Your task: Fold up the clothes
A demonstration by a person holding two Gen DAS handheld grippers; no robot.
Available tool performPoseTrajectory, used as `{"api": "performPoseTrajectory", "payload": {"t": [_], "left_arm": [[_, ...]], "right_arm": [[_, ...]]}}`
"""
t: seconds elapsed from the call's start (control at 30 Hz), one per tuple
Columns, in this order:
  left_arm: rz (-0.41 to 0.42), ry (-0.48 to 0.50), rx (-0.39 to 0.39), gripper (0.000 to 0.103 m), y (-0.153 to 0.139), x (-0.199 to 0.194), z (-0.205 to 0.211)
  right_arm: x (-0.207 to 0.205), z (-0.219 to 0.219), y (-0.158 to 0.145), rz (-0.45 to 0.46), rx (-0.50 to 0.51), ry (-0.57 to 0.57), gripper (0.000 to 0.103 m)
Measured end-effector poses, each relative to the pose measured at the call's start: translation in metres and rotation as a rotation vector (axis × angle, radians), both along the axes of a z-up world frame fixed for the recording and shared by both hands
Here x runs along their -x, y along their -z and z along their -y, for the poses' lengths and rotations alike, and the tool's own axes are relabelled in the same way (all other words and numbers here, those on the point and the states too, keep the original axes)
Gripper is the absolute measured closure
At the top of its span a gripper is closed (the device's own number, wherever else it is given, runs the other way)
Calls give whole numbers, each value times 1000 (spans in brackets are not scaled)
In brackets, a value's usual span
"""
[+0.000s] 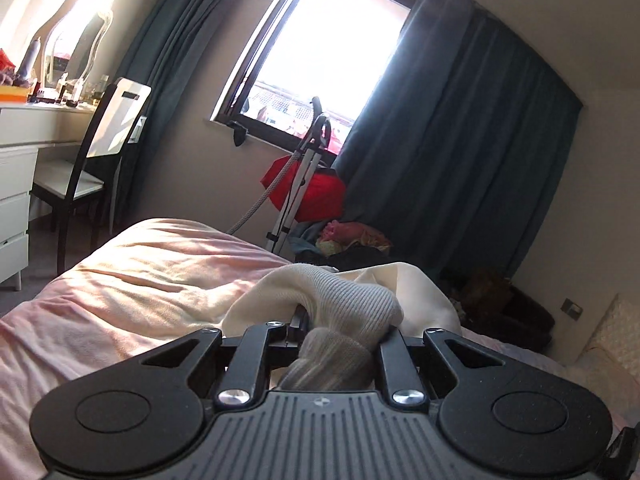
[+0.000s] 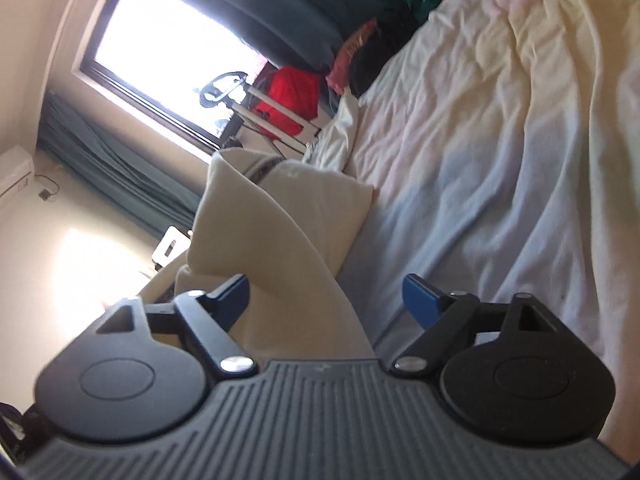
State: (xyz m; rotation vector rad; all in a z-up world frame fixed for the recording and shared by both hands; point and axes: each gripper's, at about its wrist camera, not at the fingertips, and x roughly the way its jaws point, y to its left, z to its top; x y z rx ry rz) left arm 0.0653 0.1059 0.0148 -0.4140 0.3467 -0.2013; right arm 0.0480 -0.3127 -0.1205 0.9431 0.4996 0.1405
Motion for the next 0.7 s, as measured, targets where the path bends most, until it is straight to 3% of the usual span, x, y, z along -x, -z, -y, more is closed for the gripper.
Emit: {"api": "performPoseTrajectory", "payload": {"t": [0.07,0.2,0.27,0.3,0.43,0.53,0.7], "left_arm": [[-20,-29,22,87,11,-8,-11],[-124,-84,97,87,34,-33,-43],[-162,-106,117,87,46,-43,-60],[-183,-114,128,87,52,-50,-66],[-269,-140,166,85,74,-70,-80],[-276,-147,158,85,81,-71,-82],[-281,-58,135,85,83,-79,-62]], "right_arm": [[-3,-12,7,-49,27,-53,27],[-15,-45,16,-60,99,-189,29],[-23,-64,19,-53,161,-223,37],[-27,-73,20,-48,194,-240,46],[-35,-115,4,84,476,-254,74],[-27,-132,-23,252,590,-234,78],[-6,-122,-79,378,655,-187,80]]}}
